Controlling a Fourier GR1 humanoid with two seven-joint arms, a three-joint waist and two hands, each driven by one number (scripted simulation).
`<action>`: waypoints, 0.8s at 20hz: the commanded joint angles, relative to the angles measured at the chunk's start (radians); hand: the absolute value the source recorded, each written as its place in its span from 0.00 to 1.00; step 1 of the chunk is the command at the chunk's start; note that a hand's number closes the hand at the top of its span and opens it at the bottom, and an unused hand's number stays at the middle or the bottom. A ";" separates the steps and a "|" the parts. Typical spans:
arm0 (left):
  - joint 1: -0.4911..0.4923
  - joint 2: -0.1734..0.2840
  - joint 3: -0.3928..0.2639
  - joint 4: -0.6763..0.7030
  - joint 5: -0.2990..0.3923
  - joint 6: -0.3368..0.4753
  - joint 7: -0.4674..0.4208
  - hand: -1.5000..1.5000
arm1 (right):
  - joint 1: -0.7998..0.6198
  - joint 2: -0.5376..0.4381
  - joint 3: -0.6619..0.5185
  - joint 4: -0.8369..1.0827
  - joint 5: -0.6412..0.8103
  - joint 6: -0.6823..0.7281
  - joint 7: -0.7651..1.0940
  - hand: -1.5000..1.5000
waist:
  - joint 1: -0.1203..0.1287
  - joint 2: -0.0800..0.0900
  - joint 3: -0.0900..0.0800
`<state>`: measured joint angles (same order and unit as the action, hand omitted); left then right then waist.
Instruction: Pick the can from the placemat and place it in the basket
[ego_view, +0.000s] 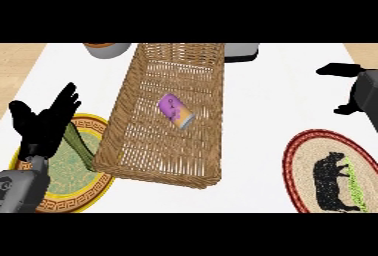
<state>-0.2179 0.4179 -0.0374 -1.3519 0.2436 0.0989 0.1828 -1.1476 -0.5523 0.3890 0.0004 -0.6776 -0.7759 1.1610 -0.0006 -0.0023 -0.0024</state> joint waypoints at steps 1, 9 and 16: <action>0.023 0.016 0.023 -0.005 0.012 -0.014 -0.012 0.50 | 0.067 -0.004 0.000 0.000 0.004 -0.201 0.210 0.00 | -0.014 -0.008 -0.002; 0.053 0.018 0.041 -0.005 0.015 0.000 -0.005 0.50 | 0.174 -0.054 -0.012 0.000 -0.006 -0.279 0.233 0.00 | -0.064 -0.032 -0.009; 0.078 0.032 0.065 0.005 0.009 0.021 0.004 0.50 | 0.150 -0.030 -0.064 0.000 -0.058 -0.188 0.173 0.00 | -0.118 -0.062 -0.011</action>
<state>-0.1442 0.4480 0.0150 -1.3524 0.2528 0.1069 0.1806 -0.9871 -0.6013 0.3432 0.0001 -0.7189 -0.9559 1.2105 -0.0891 -0.0489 -0.0125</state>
